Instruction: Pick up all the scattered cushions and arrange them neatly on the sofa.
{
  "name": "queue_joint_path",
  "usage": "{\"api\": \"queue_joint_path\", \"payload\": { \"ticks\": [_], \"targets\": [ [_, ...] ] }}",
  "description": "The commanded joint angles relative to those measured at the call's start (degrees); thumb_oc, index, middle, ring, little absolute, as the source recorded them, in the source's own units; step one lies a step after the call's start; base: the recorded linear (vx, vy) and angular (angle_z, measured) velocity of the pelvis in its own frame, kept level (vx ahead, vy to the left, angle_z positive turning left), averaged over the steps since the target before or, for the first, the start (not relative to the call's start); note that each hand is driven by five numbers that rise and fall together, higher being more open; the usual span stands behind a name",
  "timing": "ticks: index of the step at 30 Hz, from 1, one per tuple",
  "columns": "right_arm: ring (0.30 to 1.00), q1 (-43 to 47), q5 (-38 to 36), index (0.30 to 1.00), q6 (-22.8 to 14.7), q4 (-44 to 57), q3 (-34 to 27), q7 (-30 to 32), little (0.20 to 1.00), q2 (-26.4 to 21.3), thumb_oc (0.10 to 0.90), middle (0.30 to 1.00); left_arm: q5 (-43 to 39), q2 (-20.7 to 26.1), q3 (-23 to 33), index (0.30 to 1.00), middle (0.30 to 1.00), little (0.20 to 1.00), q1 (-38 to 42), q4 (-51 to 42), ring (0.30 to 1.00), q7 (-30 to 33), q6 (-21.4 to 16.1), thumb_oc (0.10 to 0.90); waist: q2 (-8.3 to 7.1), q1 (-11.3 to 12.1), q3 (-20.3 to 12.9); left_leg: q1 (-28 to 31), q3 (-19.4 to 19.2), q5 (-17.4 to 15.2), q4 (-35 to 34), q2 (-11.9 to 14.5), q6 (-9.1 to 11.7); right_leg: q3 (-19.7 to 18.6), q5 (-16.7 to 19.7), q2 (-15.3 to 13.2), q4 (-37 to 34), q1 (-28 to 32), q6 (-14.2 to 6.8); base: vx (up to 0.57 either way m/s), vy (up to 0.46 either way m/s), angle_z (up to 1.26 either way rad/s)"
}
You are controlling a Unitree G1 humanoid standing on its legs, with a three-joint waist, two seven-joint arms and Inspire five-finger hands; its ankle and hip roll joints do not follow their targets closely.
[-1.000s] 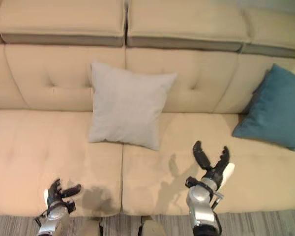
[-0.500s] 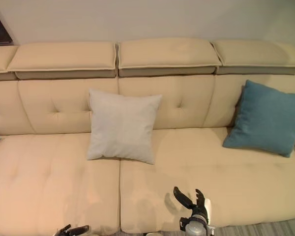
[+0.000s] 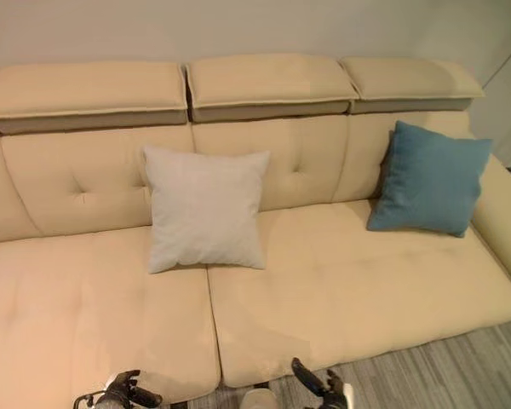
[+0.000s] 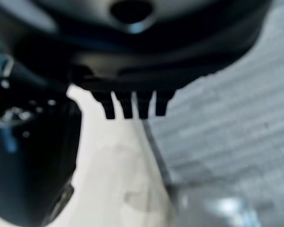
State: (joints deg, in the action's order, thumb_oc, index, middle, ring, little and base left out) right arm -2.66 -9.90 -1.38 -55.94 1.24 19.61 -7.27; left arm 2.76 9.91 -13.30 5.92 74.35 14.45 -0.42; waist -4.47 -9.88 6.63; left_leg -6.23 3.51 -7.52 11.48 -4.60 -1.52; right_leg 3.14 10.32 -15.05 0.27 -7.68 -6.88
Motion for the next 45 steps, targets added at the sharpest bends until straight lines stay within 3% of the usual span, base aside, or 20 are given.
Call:
{"api": "queue_joint_path", "payload": {
  "ticks": [1,6,12,27,35,36,45],
  "targets": [
    [0.900,5.5,-0.6,0.900,-2.2,2.0,-0.5,0.7,0.900,-3.4,0.800,0.900,4.9,3.9,2.7,0.900,0.900,0.900,-0.5,1.1,0.900,2.5,1.6,0.800,1.59,3.1,2.9,8.6,-1.7,-4.6,-6.7,2.5,-0.4,-1.0,-7.5,6.8,6.4,-3.2,-1.7,-0.21,0.150,-0.17],
    [0.900,5.6,-3.1,0.900,-2.2,-1.6,-1.1,0.7,0.900,-2.8,0.800,0.900,4.6,4.4,3.2,0.900,0.900,0.900,-1.1,1.5,0.900,2.8,2.1,0.800,1.88,4.5,0.6,7.1,-1.1,-2.3,-8.6,2.8,-0.8,-2.8,-11.2,8.9,10.0,0.2,-0.8,-0.11,0.056,-0.08],
    [0.900,7.1,0.6,0.900,-1.4,-1.4,0.8,1.6,0.900,-3.9,0.800,0.900,5.5,4.5,2.8,0.900,0.900,0.900,-2.6,1.6,0.900,3.6,2.5,0.800,0.19,8.4,-1.9,3.3,-4.2,-1.3,-7.5,2.1,-1.4,-0.4,-12.8,9.0,9.5,6.9,-0.8,-0.12,-0.024,-0.11],
    [0.900,6.5,8.0,0.900,0.2,-7.9,7.4,-0.8,0.900,-3.7,0.800,0.900,8.2,3.0,-1.0,0.900,0.900,0.900,-0.6,-0.2,0.900,3.6,2.3,0.800,1.49,6.4,0.3,2.7,-5.8,-2.1,-4.5,2.9,-1.0,-1.0,-16.7,10.5,7.1,6.3,1.0,-0.01,-0.054,-0.08],
    [0.900,5.7,5.3,0.900,-0.2,-11.7,6.6,-2.9,0.900,-3.4,0.800,0.900,7.4,2.7,-1.6,0.900,0.900,0.900,-0.2,-0.8,0.900,3.2,1.9,0.800,1.73,5.7,-0.2,4.6,-5.8,-1.1,-6.5,3.6,-0.2,-1.0,-16.8,11.2,4.9,8.2,1.5,0.01,-0.049,0.00],
    [0.900,4.2,-20.3,0.900,-1.8,-19.5,-6.4,-9.1,0.900,-6.7,0.800,0.900,-4.6,-0.7,-0.3,0.900,0.900,0.900,0.0,0.2,0.900,-2.5,-1.0,0.800,6.56,6.8,3.5,8.2,-3.4,11.7,-16.5,5.4,4.7,-0.8,-16.1,14.1,-0.9,16.8,3.7,0.04,-0.001,0.07],
    [0.900,4.0,-28.0,0.900,-2.6,-21.2,-10.0,-8.9,0.900,-5.9,0.800,0.900,-4.7,-1.4,0.0,0.900,0.900,0.900,-1.5,2.0,0.900,-2.8,-0.5,0.800,6.46,6.4,2.2,9.8,-3.8,9.7,-16.5,4.7,3.9,-1.5,-16.0,13.4,-1.4,17.6,3.2,0.05,0.026,0.00]
  ]
}}
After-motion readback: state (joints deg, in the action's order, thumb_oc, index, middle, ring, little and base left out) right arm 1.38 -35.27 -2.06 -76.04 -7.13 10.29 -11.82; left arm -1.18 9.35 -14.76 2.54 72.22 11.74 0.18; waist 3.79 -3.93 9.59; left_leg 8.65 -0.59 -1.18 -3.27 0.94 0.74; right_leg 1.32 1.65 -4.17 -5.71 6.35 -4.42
